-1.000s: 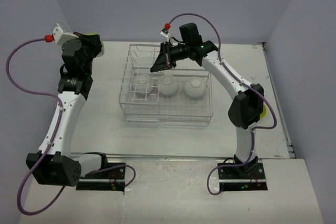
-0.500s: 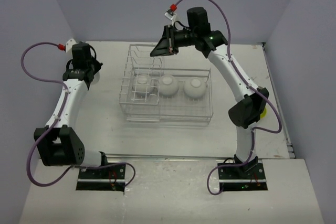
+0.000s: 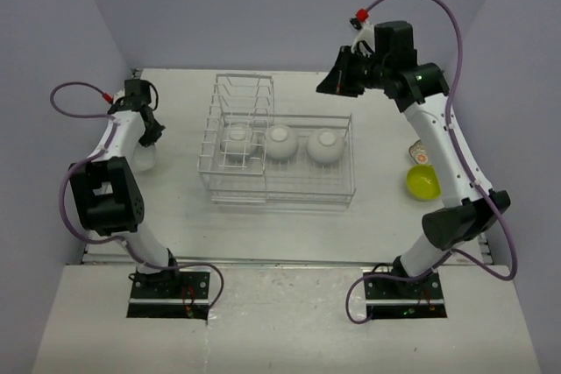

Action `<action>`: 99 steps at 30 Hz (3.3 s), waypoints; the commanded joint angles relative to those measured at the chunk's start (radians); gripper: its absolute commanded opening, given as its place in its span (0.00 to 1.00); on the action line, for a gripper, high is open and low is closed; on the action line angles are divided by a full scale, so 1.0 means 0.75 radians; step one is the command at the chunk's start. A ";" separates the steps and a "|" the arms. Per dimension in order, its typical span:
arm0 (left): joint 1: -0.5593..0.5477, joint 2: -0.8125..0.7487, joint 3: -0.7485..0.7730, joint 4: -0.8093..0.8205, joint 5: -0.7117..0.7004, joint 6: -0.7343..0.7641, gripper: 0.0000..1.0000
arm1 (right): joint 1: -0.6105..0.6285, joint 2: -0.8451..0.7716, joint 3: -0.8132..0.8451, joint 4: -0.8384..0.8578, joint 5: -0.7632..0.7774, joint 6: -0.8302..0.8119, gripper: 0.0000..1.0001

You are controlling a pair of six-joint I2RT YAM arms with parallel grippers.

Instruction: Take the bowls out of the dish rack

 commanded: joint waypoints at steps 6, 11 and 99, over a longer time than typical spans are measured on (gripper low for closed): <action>0.041 0.115 0.016 -0.106 -0.105 0.052 0.00 | -0.045 -0.185 -0.360 0.034 0.143 -0.102 0.00; 0.068 0.184 0.033 -0.128 -0.117 0.060 0.00 | -0.045 -0.220 -0.462 0.047 0.143 -0.098 0.00; -0.239 0.115 -0.076 0.066 0.678 0.029 0.00 | 0.069 0.432 -0.419 -0.119 0.284 -0.209 0.00</action>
